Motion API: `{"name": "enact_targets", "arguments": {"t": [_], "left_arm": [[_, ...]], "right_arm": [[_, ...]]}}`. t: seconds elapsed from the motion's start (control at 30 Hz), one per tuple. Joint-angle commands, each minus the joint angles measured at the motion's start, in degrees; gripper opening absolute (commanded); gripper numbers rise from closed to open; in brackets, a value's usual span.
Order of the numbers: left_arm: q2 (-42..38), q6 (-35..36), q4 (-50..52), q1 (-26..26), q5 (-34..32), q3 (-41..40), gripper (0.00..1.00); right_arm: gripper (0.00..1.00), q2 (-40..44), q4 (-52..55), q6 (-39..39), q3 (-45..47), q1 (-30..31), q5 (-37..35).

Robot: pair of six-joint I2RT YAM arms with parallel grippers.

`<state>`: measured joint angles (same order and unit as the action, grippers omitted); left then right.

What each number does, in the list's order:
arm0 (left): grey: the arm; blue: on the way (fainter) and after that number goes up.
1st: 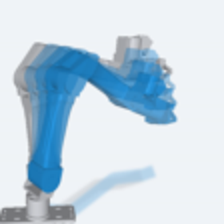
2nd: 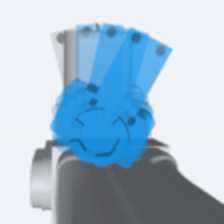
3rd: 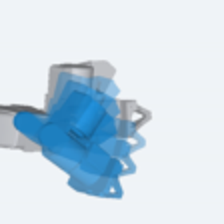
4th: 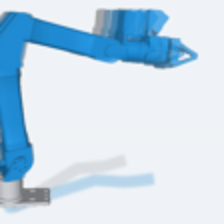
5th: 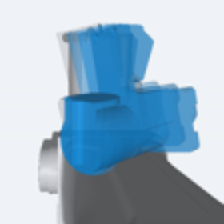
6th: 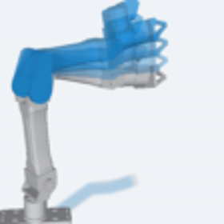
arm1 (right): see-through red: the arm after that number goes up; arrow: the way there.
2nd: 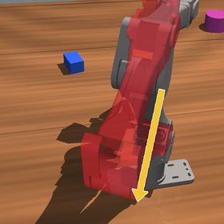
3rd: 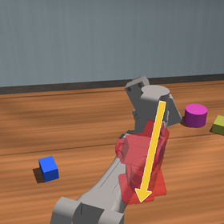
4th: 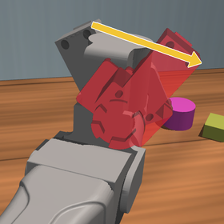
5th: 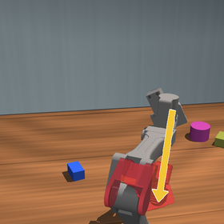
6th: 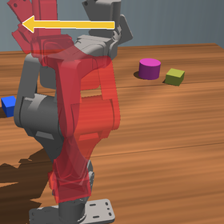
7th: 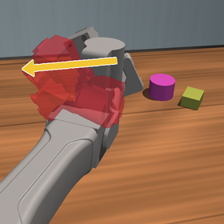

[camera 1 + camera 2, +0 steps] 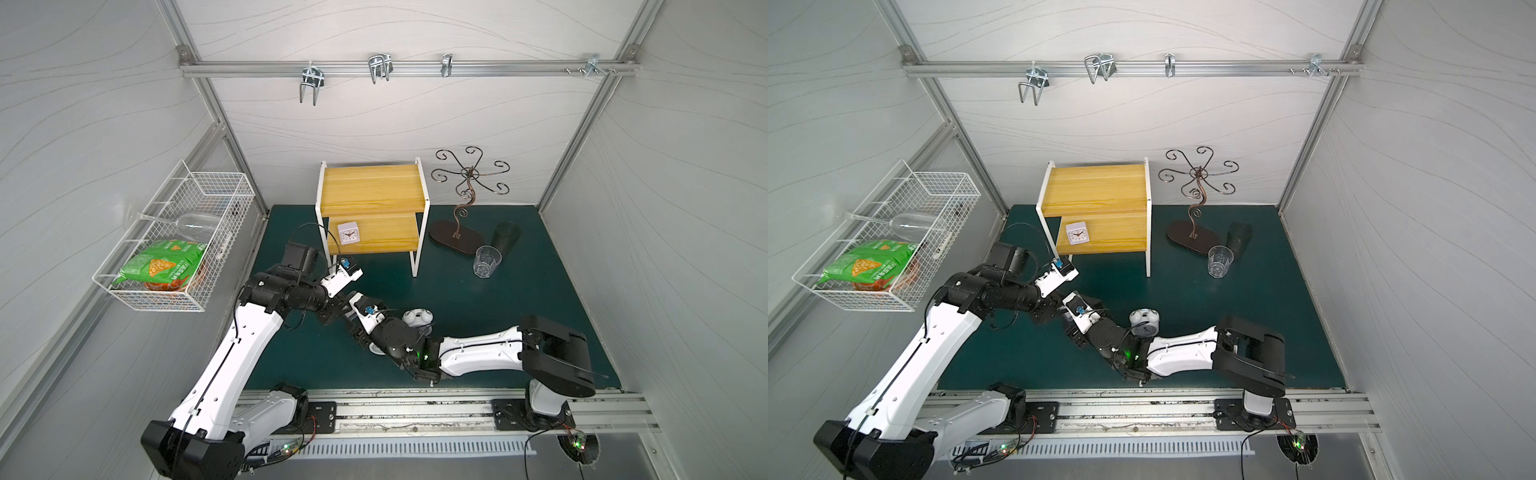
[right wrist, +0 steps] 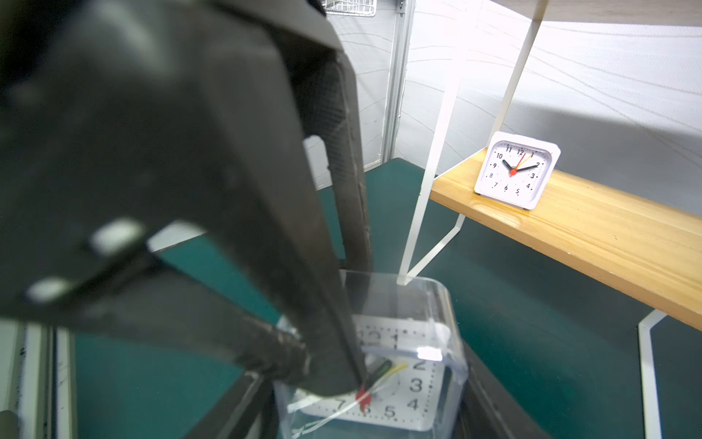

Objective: Place the alarm clocks on the shelf by style
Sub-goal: Pick up the alarm from the center of the board.

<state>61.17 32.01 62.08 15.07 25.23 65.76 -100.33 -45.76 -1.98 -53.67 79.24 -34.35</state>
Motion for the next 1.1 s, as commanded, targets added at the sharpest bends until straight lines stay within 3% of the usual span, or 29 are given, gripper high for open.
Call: {"name": "enact_targets", "arguments": {"t": [0.0, 0.2, 0.53, 0.7, 1.07], "left_arm": [[-0.8, 0.4, -1.0, 0.1, 0.2, 0.3, 0.49], [-1.7, -0.7, -1.9, 0.1, 0.6, 0.5, 0.58], [-3.5, -3.4, -6.8, -2.6, -0.9, -2.5, 0.6], [-4.2, -7.1, -11.5, -7.2, 2.2, -5.0, 0.61], [-4.8, -12.3, -18.3, -8.2, 3.1, -11.3, 0.61]], "right_arm": [[0.59, 2.2, -0.4, 0.0, -1.2, -0.4, -0.4], [0.57, 4.0, 1.0, 2.5, 0.4, -2.6, -0.4], [0.58, 7.3, 5.5, 4.4, 1.0, -9.8, -0.3], [0.58, 7.6, 4.3, 4.9, 0.8, -14.2, 0.5], [0.56, 1.6, -3.4, 5.1, -2.7, -19.7, 0.0]]}}
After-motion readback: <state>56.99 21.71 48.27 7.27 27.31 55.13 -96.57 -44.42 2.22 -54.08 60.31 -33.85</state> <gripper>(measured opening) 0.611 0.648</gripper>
